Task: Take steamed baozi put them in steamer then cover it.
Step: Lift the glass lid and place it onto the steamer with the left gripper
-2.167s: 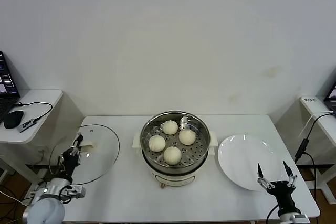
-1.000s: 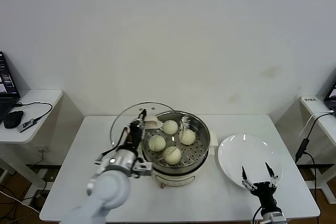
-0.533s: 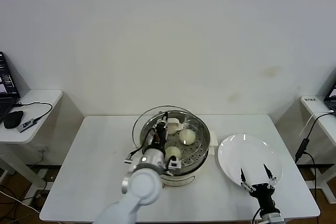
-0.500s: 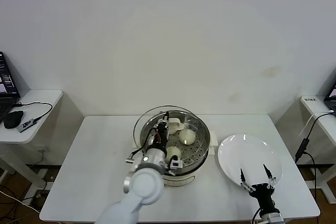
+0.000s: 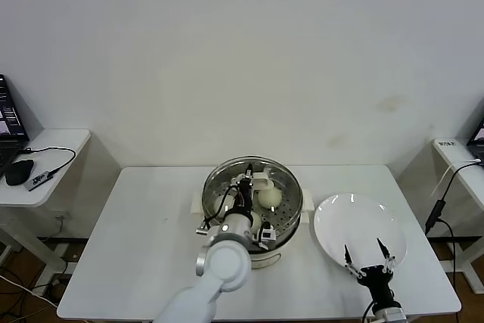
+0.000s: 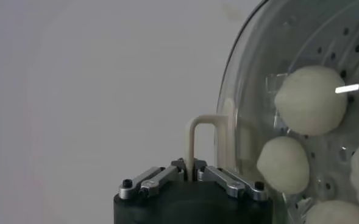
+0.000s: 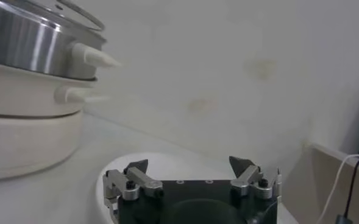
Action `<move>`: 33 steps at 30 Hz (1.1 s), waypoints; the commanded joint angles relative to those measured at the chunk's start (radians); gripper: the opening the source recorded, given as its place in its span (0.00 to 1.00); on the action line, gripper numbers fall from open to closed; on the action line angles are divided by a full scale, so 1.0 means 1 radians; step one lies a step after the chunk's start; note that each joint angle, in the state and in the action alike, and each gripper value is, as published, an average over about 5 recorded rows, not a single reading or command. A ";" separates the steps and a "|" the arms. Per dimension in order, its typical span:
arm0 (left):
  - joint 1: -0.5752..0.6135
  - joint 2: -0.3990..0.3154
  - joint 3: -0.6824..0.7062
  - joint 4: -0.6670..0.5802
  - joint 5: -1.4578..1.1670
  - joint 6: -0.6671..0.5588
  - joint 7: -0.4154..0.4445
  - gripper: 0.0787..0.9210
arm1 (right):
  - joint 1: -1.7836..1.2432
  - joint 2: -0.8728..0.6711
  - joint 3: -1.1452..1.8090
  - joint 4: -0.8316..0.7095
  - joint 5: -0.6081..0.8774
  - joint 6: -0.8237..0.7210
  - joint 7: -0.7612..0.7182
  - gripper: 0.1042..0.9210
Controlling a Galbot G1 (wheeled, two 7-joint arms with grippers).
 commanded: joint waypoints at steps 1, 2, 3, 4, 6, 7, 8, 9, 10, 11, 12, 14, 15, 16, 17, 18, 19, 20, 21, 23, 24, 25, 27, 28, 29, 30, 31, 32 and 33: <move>0.007 -0.028 -0.001 0.027 0.024 0.001 -0.002 0.08 | 0.001 0.000 -0.002 -0.003 -0.004 0.003 0.000 0.88; 0.010 -0.028 -0.004 0.028 0.024 -0.001 -0.004 0.08 | 0.001 0.000 -0.002 -0.004 -0.004 0.003 0.000 0.88; 0.012 -0.028 -0.007 0.028 0.024 -0.002 -0.006 0.08 | 0.000 -0.001 -0.002 -0.004 -0.005 0.004 0.000 0.88; 0.015 -0.028 -0.010 0.029 0.024 -0.003 -0.007 0.08 | 0.000 -0.001 -0.002 -0.005 -0.006 0.004 0.000 0.88; 0.018 -0.028 -0.015 0.029 0.023 -0.004 -0.010 0.08 | 0.000 0.000 -0.003 -0.005 -0.007 0.005 0.000 0.88; 0.020 -0.029 -0.017 0.029 0.021 -0.005 -0.011 0.08 | 0.000 0.000 -0.004 -0.005 -0.008 0.006 0.000 0.88; 0.022 -0.029 -0.018 0.029 0.020 -0.006 -0.012 0.08 | 0.000 0.000 -0.004 -0.005 -0.008 0.006 -0.001 0.88; 0.024 -0.030 -0.018 0.029 0.020 -0.006 -0.014 0.08 | 0.000 0.000 -0.005 -0.005 -0.009 0.006 -0.001 0.88; 0.027 -0.031 -0.019 0.029 0.019 -0.007 -0.015 0.08 | -0.001 0.000 -0.005 -0.005 -0.010 0.007 -0.001 0.88; 0.029 -0.032 -0.020 0.029 0.018 -0.008 -0.018 0.08 | -0.001 0.001 -0.005 -0.005 -0.010 0.007 -0.001 0.88; 0.031 -0.032 -0.020 0.029 0.016 -0.008 -0.020 0.08 | -0.001 0.001 -0.005 -0.005 -0.011 0.007 -0.001 0.88; 0.036 -0.034 -0.021 0.029 0.011 -0.009 -0.025 0.08 | -0.001 0.000 -0.006 -0.005 -0.011 0.008 -0.001 0.88; 0.037 -0.034 -0.022 0.029 0.008 -0.009 -0.028 0.08 | -0.001 0.000 -0.006 -0.005 -0.012 0.008 -0.001 0.88; 0.039 -0.034 -0.022 0.029 0.005 -0.010 -0.030 0.08 | -0.002 0.000 -0.006 -0.005 -0.012 0.008 -0.001 0.88; 0.040 -0.034 -0.023 0.029 0.003 -0.011 -0.032 0.08 | -0.002 0.000 -0.006 -0.005 -0.012 0.009 -0.001 0.88; 0.041 -0.035 -0.024 0.029 0.001 -0.012 -0.035 0.08 | -0.002 0.001 -0.006 -0.005 -0.013 0.009 -0.001 0.88; 0.041 -0.036 -0.025 0.029 -0.002 -0.013 -0.040 0.08 | -0.002 0.001 -0.007 -0.005 -0.014 0.009 -0.001 0.88; 0.042 -0.037 -0.027 0.029 -0.005 -0.014 -0.045 0.08 | -0.002 0.001 -0.007 -0.005 -0.014 0.009 -0.001 0.88; 0.043 -0.039 -0.028 0.028 -0.007 -0.015 -0.052 0.08 | -0.002 0.001 -0.008 -0.006 -0.015 0.010 -0.001 0.88; 0.047 -0.040 -0.031 0.022 -0.011 -0.016 -0.063 0.08 | -0.002 0.001 -0.009 -0.006 -0.016 0.010 -0.001 0.88; 0.051 -0.040 -0.032 0.016 -0.012 -0.016 -0.067 0.08 | -0.002 0.002 -0.009 -0.006 -0.016 0.010 -0.001 0.88; 0.054 -0.038 -0.033 0.009 -0.013 -0.016 -0.069 0.09 | -0.002 0.002 -0.010 -0.006 -0.016 0.010 -0.001 0.88; 0.063 -0.034 -0.034 -0.008 -0.015 -0.017 -0.073 0.13 | -0.002 0.002 -0.010 -0.006 -0.017 0.010 0.000 0.88; 0.069 -0.030 -0.034 -0.017 -0.016 -0.017 -0.074 0.17 | -0.002 0.002 -0.010 -0.006 -0.017 0.010 0.000 0.88; 0.077 -0.026 -0.035 -0.028 -0.017 -0.018 -0.078 0.20 | -0.002 0.003 -0.010 -0.005 -0.017 0.010 0.000 0.88; 0.085 -0.022 -0.036 -0.039 -0.018 -0.020 -0.081 0.23 | -0.003 0.003 -0.011 -0.005 -0.018 0.010 0.000 0.88; 0.094 -0.017 -0.038 -0.051 -0.019 -0.022 -0.083 0.27 | -0.003 0.003 -0.011 -0.004 -0.018 0.010 0.000 0.88; 0.106 -0.010 -0.039 -0.067 -0.020 -0.025 -0.086 0.30 | -0.003 0.004 -0.011 -0.004 -0.019 0.009 0.000 0.88; 0.118 -0.003 -0.040 -0.083 -0.022 -0.027 -0.087 0.33 | -0.004 0.004 -0.011 -0.003 -0.019 0.009 0.000 0.88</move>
